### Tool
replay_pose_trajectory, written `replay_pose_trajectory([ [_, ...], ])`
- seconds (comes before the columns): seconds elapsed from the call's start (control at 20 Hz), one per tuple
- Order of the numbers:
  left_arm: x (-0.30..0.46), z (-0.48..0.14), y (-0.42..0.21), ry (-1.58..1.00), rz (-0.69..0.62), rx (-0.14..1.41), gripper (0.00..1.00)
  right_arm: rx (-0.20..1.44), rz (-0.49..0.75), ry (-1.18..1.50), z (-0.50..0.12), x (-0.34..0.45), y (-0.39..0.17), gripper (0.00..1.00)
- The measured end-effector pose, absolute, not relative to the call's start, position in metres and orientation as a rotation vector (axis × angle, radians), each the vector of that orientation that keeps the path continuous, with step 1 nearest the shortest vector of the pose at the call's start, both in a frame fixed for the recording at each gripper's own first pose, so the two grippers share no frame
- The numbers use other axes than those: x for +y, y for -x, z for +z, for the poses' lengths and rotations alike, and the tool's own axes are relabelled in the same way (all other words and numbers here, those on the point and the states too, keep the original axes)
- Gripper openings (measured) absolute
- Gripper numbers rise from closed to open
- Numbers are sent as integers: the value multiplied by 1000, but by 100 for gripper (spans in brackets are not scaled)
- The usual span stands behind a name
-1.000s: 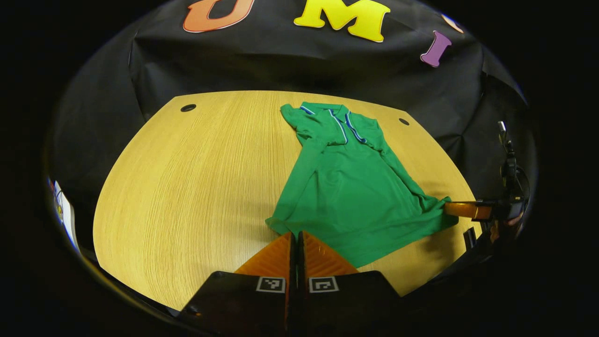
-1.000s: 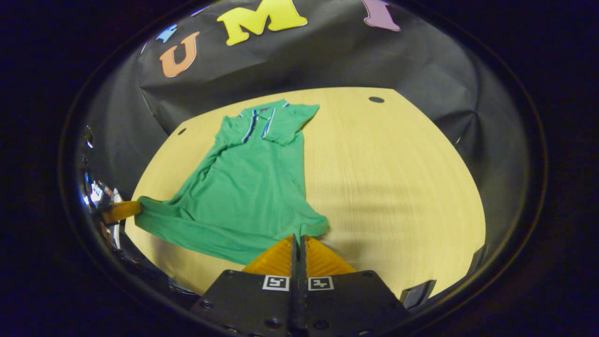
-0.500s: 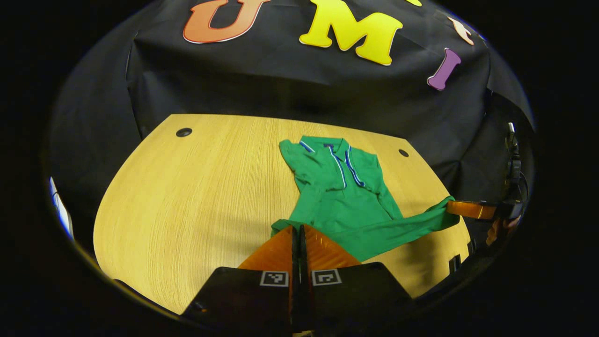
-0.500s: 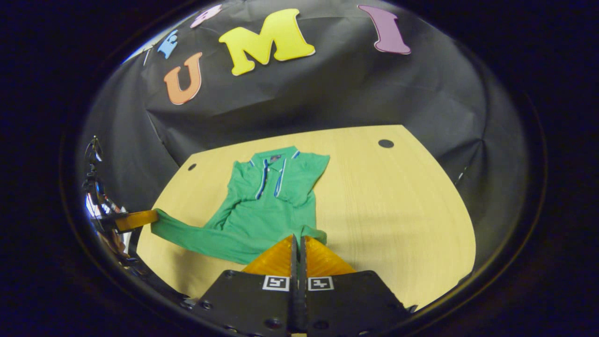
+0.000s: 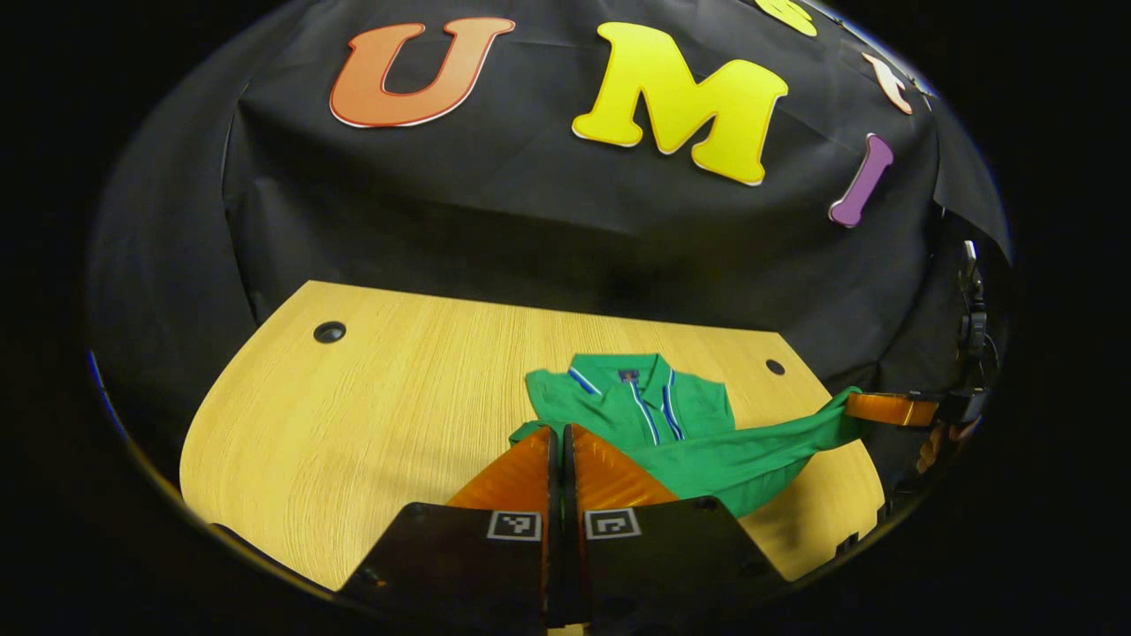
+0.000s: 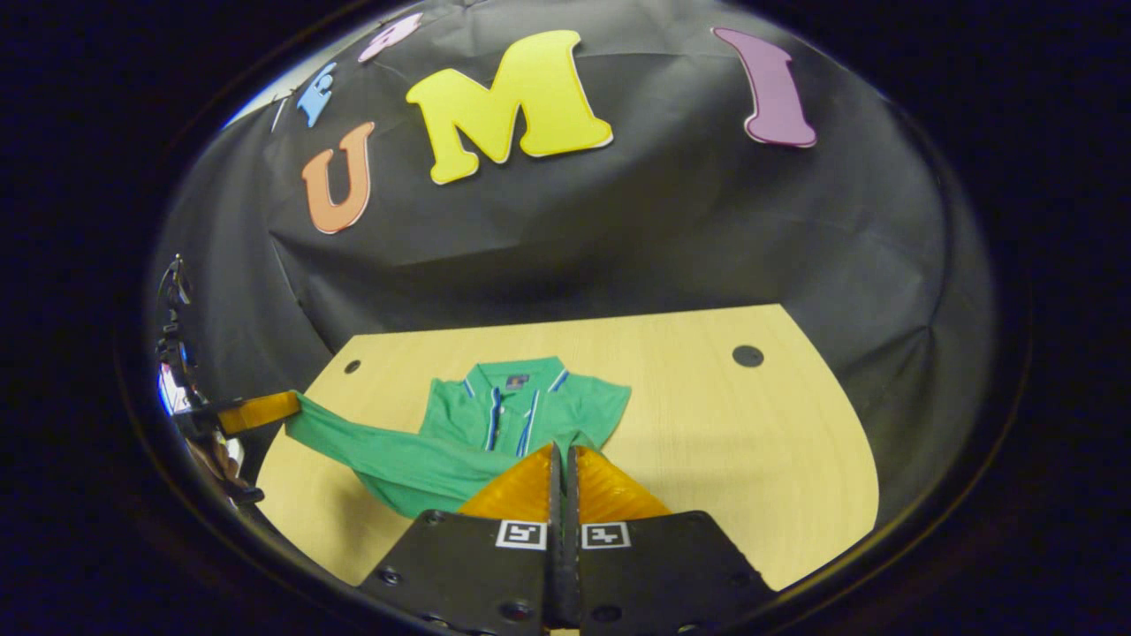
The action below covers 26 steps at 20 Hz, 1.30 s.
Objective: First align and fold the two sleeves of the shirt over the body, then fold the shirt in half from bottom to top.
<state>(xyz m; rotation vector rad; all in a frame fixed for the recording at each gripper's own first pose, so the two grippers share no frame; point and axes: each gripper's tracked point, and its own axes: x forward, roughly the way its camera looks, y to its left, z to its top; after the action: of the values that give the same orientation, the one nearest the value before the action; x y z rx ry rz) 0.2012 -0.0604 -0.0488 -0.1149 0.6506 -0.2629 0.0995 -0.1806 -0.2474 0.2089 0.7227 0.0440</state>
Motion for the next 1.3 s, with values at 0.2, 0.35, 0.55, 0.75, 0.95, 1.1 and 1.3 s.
replay_pose_trajectory([
  [0.2,-69,-43,-257,122,-257,599,5,688,37,-253,-238,-187,-162,0],
  [0.35,-77,-51,-291,138,-235,585,6,662,49,-240,-240,-189,-206,0],
  [0.55,-86,-78,-332,124,-210,553,6,670,79,-226,-265,-185,-251,0],
  [0.75,-91,-103,-357,104,-188,543,6,678,101,-195,-291,-179,-272,0],
  [0.95,-92,-122,-366,87,-172,550,11,690,95,-141,-309,-178,-282,0],
  [1.1,-87,-129,-357,46,-138,592,50,712,42,-115,-322,-185,-278,8],
  [1.3,-81,-108,-343,71,-100,573,100,667,6,-79,-304,-188,-258,66],
])
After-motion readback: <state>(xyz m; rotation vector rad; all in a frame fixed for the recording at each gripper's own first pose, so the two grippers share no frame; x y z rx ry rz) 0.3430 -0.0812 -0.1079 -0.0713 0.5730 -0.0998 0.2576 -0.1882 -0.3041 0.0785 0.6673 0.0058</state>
